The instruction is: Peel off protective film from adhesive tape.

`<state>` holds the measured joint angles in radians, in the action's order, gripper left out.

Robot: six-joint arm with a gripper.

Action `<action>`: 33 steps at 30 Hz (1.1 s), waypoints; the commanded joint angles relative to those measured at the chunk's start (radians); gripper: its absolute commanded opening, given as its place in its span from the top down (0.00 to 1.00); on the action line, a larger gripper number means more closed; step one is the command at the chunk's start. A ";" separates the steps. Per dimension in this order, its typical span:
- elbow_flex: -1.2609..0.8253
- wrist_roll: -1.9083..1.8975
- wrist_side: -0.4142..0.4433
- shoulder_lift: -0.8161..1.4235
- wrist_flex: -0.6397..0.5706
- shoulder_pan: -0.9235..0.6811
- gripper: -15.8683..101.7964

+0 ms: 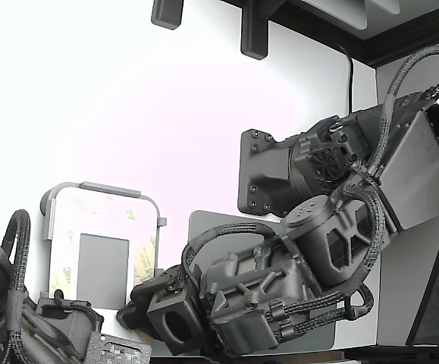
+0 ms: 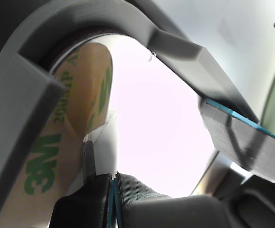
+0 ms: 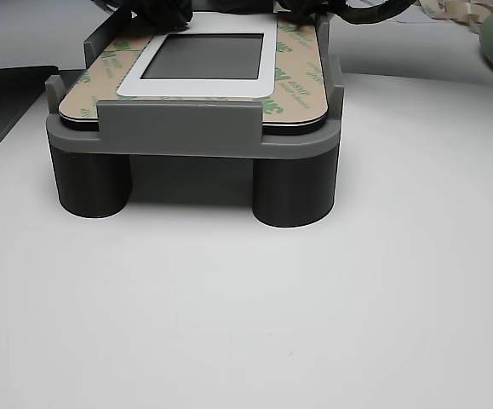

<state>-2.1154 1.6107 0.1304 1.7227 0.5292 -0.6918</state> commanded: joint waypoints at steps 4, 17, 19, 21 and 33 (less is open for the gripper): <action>0.009 0.011 -0.002 0.021 0.020 0.021 0.91; 0.141 -0.037 0.058 0.249 0.446 0.023 0.05; 0.089 -0.051 0.063 0.339 0.459 0.023 0.02; 0.049 -0.081 0.069 0.420 0.497 0.023 0.02; -0.328 -0.753 -0.120 1.014 0.394 0.245 0.40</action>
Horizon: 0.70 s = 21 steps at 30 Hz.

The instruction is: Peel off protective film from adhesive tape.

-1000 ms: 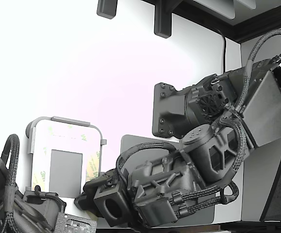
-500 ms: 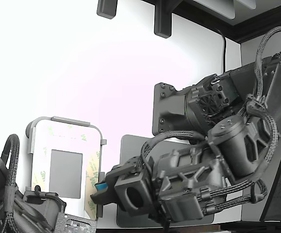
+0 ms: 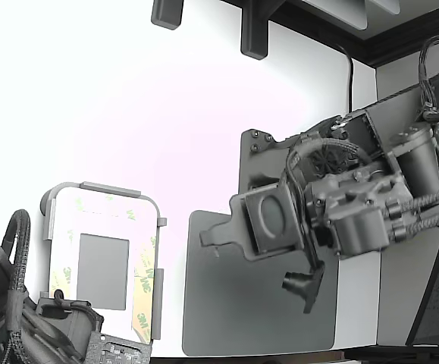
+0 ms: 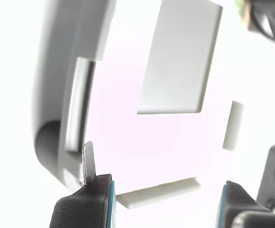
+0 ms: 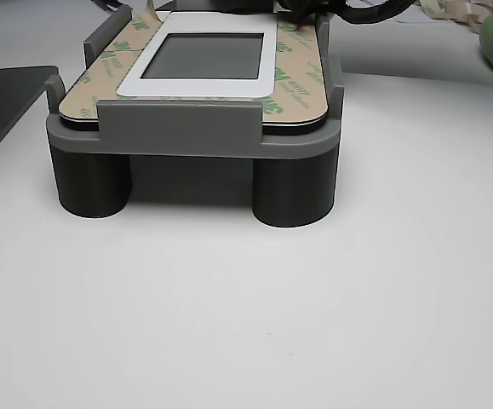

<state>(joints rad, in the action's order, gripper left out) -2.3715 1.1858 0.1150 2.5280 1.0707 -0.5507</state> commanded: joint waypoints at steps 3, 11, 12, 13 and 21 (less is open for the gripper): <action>-0.193 -0.739 -0.057 0.417 -0.262 0.190 0.02; -0.178 -1.172 -0.078 0.426 -0.156 0.476 0.02; -0.175 -1.203 -0.078 0.426 -0.138 0.492 0.02; -0.173 -1.235 -0.069 0.426 -0.114 0.505 0.02; -0.265 -1.278 -0.104 0.426 -0.101 0.649 0.02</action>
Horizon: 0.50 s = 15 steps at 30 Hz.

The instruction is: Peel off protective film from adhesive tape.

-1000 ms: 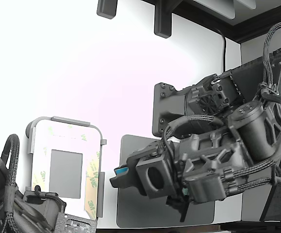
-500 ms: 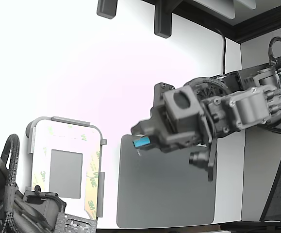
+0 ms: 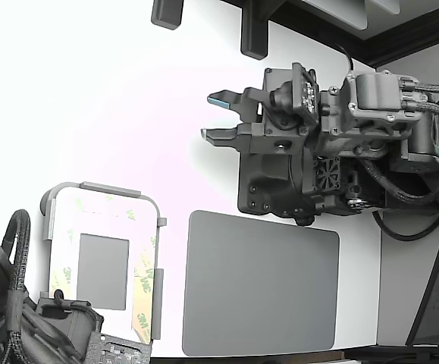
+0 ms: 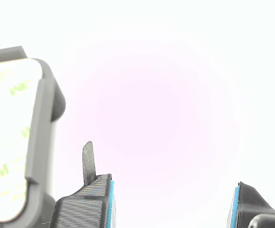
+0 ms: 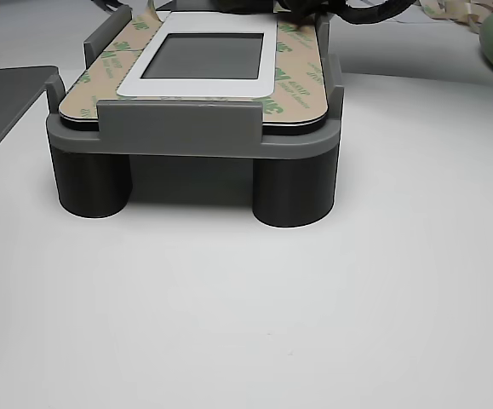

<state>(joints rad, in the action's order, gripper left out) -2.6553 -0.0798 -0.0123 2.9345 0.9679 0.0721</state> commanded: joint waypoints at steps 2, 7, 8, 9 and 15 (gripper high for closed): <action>0.020 -0.008 0.018 0.020 0.005 0.026 0.02; 0.017 -0.003 0.017 0.020 -0.003 0.026 0.02; 0.017 -0.003 0.017 0.020 -0.003 0.026 0.02; 0.017 -0.003 0.017 0.020 -0.003 0.026 0.02; 0.017 -0.003 0.017 0.020 -0.003 0.026 0.02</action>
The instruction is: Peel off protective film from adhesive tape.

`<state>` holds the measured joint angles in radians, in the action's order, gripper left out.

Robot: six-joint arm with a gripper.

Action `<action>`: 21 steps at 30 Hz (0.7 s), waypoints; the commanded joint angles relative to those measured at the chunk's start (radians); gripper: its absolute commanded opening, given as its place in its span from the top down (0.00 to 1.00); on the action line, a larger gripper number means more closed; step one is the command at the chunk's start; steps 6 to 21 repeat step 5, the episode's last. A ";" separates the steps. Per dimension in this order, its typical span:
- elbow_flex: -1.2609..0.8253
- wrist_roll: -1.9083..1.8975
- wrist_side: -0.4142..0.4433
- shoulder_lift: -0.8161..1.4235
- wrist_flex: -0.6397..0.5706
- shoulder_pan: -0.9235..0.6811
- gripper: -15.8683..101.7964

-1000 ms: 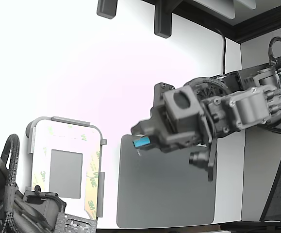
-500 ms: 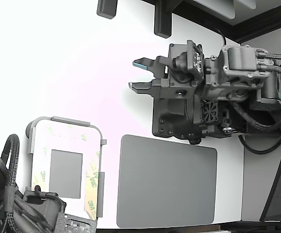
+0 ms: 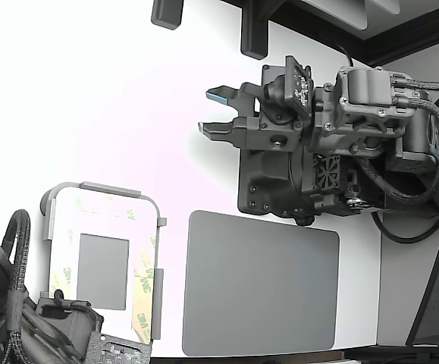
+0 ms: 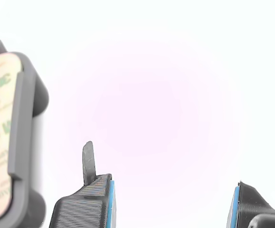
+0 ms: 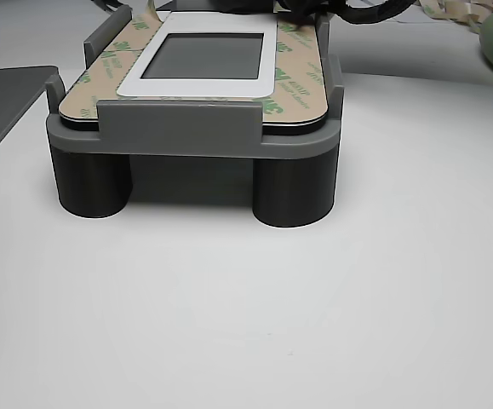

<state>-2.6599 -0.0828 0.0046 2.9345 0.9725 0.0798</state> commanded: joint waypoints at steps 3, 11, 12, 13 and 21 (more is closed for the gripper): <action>0.021 0.000 0.000 0.020 -0.008 0.018 0.02; 0.021 0.000 0.000 0.020 -0.008 0.018 0.02; 0.021 0.000 0.000 0.020 -0.008 0.018 0.02; 0.021 0.000 0.000 0.020 -0.008 0.018 0.02; 0.021 0.000 0.000 0.020 -0.008 0.018 0.02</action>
